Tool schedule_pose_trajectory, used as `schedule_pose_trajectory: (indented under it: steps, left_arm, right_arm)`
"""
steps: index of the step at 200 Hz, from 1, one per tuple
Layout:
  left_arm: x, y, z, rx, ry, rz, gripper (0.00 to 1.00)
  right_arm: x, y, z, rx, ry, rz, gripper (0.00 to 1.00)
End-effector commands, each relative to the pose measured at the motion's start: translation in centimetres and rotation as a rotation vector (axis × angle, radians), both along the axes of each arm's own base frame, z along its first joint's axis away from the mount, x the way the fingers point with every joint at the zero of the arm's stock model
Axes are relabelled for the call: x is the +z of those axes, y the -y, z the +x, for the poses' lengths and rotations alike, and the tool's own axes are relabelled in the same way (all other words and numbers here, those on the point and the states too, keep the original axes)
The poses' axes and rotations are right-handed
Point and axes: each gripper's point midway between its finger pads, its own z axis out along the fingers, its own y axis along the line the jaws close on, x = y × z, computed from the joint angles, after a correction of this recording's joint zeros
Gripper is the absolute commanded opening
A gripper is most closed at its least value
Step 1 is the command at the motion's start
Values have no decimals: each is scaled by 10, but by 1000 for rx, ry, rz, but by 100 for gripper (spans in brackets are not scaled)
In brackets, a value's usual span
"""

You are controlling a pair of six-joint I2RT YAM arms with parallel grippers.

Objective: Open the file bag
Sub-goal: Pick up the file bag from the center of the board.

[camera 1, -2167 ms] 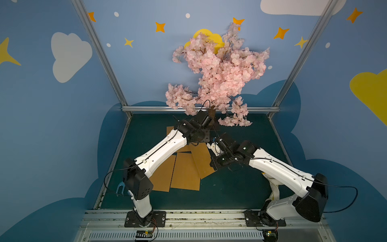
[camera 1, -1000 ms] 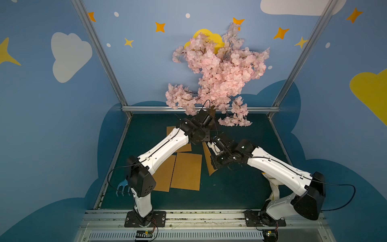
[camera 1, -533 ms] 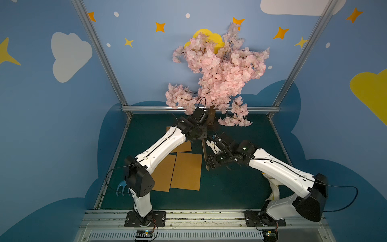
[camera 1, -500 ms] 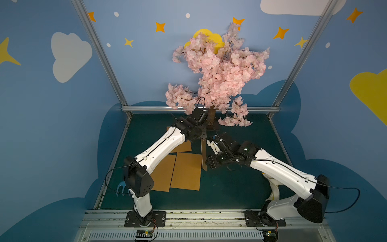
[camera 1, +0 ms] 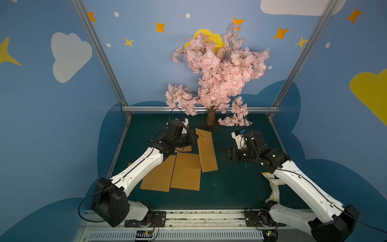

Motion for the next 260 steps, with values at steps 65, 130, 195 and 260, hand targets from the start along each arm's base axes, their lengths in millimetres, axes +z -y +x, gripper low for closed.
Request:
schedule_pose_trajectory:
  steps: [65, 130, 195, 260]
  left_arm:
    - [48, 15, -17, -210, 138, -439, 2]
    - [40, 18, -15, -251, 106, -527, 2]
    - [30, 20, -13, -260, 103, -475, 2]
    - [23, 24, -16, -277, 99, -391, 36]
  right_arm:
    - [0, 6, 45, 29, -68, 226, 67]
    - [-1, 5, 47, 136, -176, 370, 62]
    - [6, 0, 38, 183, -173, 421, 35]
    - [22, -4, 29, 233, -142, 462, 0]
